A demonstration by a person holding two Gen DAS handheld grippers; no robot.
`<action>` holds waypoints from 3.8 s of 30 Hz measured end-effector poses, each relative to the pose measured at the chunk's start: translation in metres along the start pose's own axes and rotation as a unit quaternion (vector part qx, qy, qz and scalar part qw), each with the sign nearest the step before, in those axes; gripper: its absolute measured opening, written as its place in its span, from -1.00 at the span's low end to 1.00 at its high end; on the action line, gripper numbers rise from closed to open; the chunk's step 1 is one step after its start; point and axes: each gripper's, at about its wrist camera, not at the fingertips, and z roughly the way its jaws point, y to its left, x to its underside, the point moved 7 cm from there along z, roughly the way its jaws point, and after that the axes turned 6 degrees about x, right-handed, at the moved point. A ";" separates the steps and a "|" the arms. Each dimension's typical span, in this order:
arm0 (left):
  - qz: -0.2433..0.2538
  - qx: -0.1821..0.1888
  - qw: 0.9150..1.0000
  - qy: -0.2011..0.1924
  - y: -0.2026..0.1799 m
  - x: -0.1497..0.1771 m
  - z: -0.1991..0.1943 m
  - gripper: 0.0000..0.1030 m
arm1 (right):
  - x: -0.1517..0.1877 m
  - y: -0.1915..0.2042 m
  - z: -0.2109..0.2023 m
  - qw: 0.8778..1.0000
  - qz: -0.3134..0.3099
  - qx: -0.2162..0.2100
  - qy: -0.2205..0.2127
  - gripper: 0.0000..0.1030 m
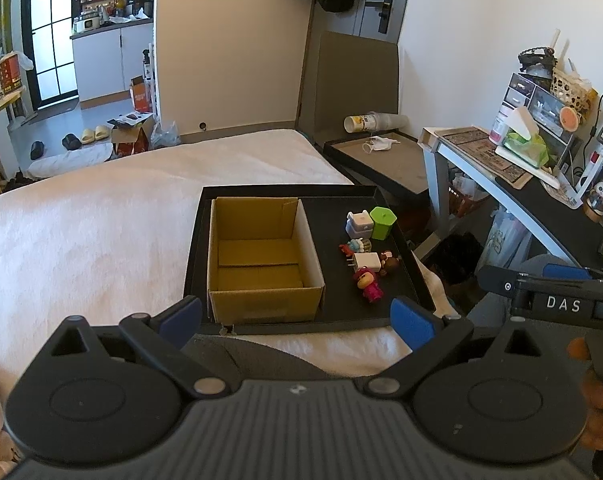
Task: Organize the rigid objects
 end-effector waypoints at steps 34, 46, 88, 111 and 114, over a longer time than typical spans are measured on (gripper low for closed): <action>-0.009 0.004 1.000 -0.003 0.002 0.001 -0.005 0.95 | 0.003 0.005 0.001 1.000 -0.009 0.001 0.002 1.00; -0.006 0.005 1.000 -0.003 0.001 0.000 -0.004 0.95 | 0.003 0.005 0.002 1.000 -0.009 0.002 0.003 1.00; -0.064 -0.004 0.998 0.029 0.052 -0.019 0.072 0.90 | 0.012 -0.005 0.082 1.000 0.006 0.008 0.029 1.00; -0.095 -0.028 0.993 0.056 0.094 -0.025 0.134 0.37 | 0.024 -0.005 0.145 0.996 0.039 -0.044 0.073 0.67; -0.098 -0.029 0.993 0.065 0.099 -0.024 0.145 0.27 | 0.026 -0.005 0.156 0.994 0.046 -0.048 0.092 0.61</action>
